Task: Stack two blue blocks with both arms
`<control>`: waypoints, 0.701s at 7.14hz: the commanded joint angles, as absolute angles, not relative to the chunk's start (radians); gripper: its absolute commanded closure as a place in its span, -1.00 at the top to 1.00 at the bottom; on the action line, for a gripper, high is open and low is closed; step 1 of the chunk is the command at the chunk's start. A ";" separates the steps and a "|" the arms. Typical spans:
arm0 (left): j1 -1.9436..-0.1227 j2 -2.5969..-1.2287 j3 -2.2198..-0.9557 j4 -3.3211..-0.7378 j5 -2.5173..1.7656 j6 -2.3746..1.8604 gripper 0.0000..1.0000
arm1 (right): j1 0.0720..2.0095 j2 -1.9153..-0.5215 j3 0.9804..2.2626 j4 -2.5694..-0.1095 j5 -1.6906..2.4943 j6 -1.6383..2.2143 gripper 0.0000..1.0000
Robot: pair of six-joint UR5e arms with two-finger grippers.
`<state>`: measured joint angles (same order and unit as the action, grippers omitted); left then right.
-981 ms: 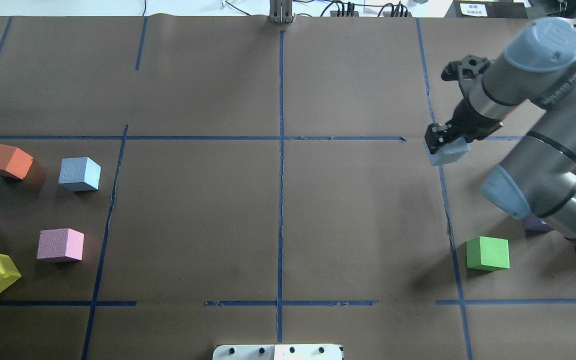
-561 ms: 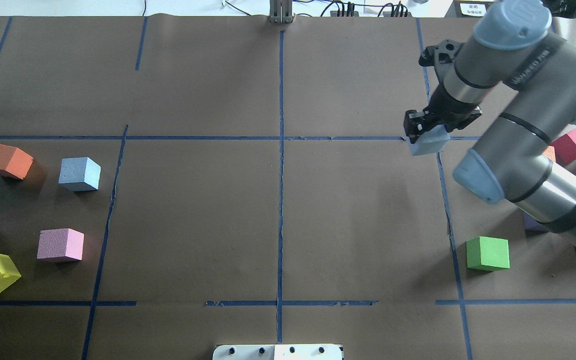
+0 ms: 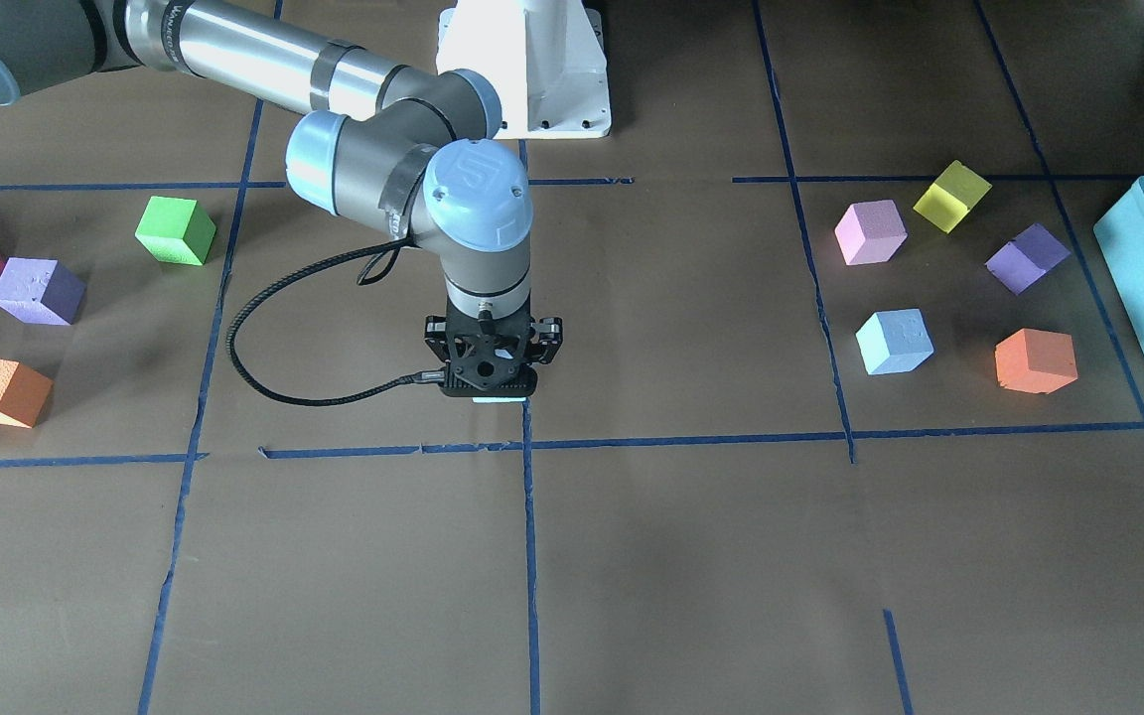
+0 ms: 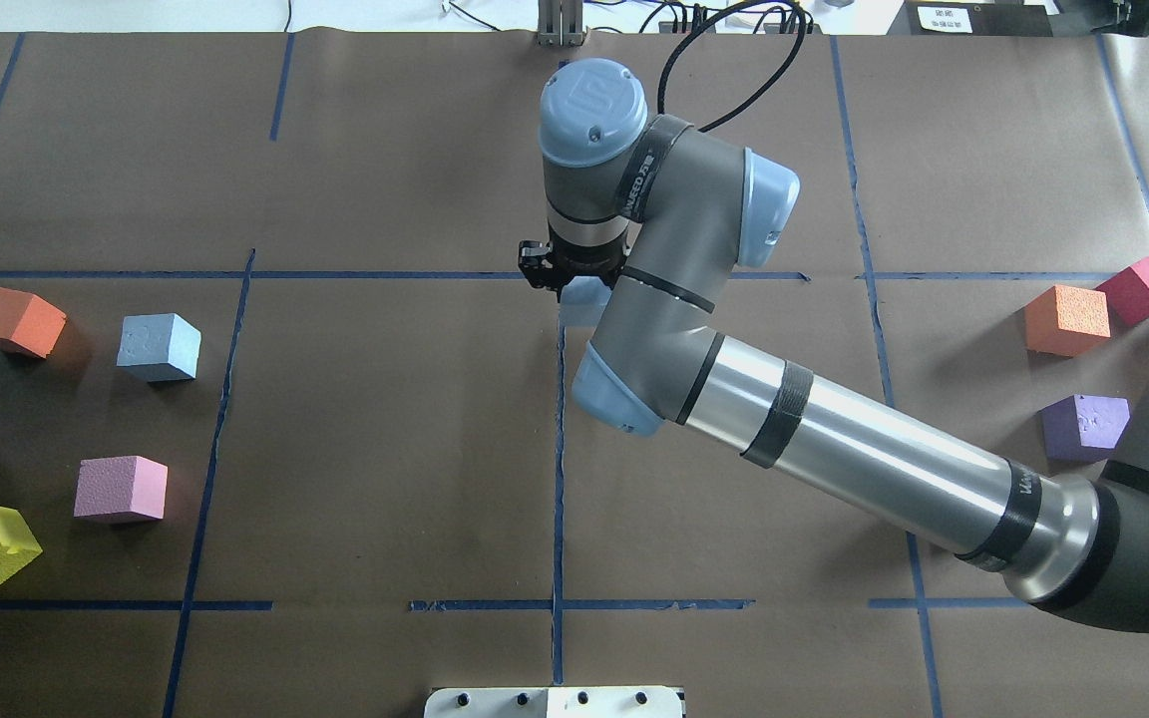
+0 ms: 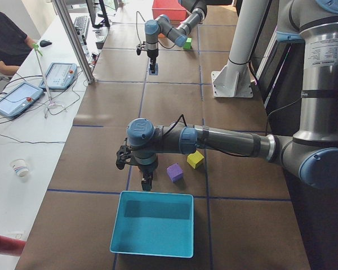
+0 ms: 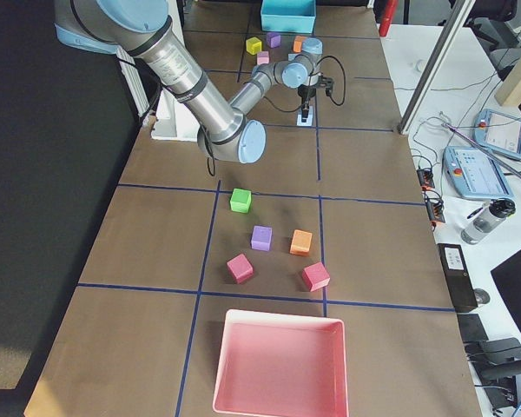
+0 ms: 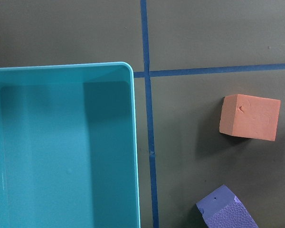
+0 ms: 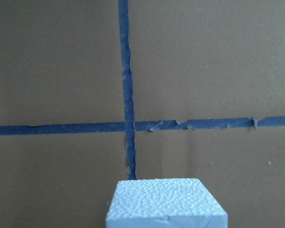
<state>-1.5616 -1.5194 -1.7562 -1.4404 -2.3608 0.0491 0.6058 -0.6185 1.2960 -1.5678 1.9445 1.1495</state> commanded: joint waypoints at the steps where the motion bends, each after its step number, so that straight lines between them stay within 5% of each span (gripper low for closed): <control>1: -1.563 -1.519 -1.758 -1.442 -2.361 0.049 1.00 | 0.557 -0.589 1.258 -1.555 1.911 1.182 -0.92; 5: -1.563 -1.519 -1.758 -1.443 -2.359 0.049 1.00 | 0.534 -0.589 1.221 -1.552 1.911 1.252 -0.74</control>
<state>-1.5631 -1.5187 -1.7573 -1.4434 -2.3593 0.0491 0.5369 -0.5892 1.2319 -1.5531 1.9115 1.2352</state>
